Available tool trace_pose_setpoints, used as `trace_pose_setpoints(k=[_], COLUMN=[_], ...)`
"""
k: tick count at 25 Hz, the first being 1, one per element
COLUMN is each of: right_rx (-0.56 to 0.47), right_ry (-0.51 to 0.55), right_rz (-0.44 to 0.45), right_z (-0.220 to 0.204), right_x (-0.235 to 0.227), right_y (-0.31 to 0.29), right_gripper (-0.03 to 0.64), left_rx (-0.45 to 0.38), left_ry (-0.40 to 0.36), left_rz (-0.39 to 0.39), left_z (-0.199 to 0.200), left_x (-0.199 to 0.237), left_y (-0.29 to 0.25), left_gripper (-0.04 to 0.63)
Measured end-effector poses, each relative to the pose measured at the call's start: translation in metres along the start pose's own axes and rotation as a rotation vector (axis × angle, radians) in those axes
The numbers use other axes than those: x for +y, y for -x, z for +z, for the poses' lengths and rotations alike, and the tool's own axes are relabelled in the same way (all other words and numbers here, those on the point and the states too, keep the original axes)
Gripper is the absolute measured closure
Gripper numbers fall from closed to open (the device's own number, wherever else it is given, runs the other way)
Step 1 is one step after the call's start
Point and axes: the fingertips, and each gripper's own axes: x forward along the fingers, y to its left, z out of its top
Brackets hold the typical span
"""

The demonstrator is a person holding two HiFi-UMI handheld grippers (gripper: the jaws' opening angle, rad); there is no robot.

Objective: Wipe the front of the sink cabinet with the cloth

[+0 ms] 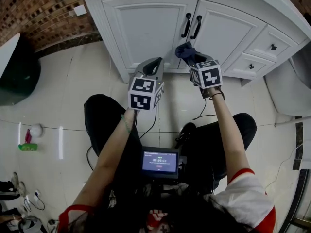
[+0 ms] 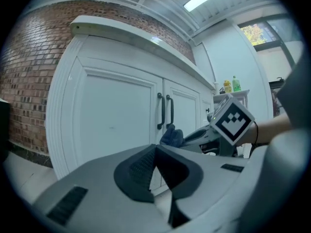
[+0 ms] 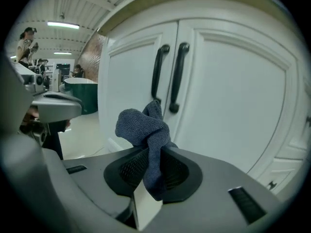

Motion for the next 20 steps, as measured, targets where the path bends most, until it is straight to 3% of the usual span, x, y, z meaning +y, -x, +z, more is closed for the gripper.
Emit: trace_pose_setpoints(k=[8, 16, 20], right_rx=[-0.192, -0.332, -0.345], right_ry=[0.062, 0.117, 0.118], right_rz=[-0.112, -0.180, -0.177], right_z=[0.094, 0.173, 0.180], right_x=[-0.075, -0.110, -0.110], right_y=[0.093, 0.136, 0.131], right_gripper=[0.529, 0.529, 0.529], left_rx=[-0.096, -0.051, -0.024], left_ry=[-0.043, -0.045, -0.048], left_rz=[-0.088, -0.147, -0.159], left_z=[0.059, 0.053, 0.044], left_x=[-0.064, -0.116, -0.126], left_y=[-0.023, -0.039, -0.045], left_gripper=[0.563, 0.563, 0.562])
